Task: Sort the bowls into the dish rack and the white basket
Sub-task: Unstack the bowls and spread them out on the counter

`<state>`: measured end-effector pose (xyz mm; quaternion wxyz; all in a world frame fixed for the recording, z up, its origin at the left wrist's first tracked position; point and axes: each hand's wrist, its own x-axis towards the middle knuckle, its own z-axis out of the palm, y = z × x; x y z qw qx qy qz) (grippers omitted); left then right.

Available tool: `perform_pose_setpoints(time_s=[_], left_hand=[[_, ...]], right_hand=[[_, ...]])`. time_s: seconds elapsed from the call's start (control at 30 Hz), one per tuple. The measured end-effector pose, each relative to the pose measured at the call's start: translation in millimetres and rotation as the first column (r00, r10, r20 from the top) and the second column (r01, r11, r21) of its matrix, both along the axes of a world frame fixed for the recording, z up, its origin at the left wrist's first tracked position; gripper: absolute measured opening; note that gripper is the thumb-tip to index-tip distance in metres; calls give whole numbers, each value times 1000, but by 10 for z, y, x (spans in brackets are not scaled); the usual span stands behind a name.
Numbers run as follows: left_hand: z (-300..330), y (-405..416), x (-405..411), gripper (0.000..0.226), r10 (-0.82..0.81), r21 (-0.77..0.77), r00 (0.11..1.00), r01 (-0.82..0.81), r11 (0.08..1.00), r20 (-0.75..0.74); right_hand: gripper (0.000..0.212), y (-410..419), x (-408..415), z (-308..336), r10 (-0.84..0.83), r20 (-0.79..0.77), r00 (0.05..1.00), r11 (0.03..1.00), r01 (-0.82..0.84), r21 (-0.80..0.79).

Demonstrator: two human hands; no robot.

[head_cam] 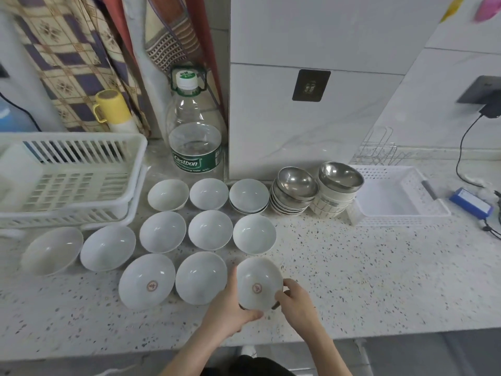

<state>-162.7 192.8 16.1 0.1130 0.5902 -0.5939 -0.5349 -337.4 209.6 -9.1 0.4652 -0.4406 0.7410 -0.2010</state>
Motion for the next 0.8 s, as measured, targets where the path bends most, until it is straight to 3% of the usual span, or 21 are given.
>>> perform_pose_setpoints(time_s=[0.47, 0.8], left_hand=[[-28, -7, -107, 100, 50, -116, 975, -25, 993, 215], [56, -79, -104, 106, 7, 15, 956, -12, 1000, 292]], right_hand=[[30, -228, -147, -90, 121, 137, 983, 986, -135, 96], [34, -280, -223, -134, 224, 160, 961, 961, -245, 128]])
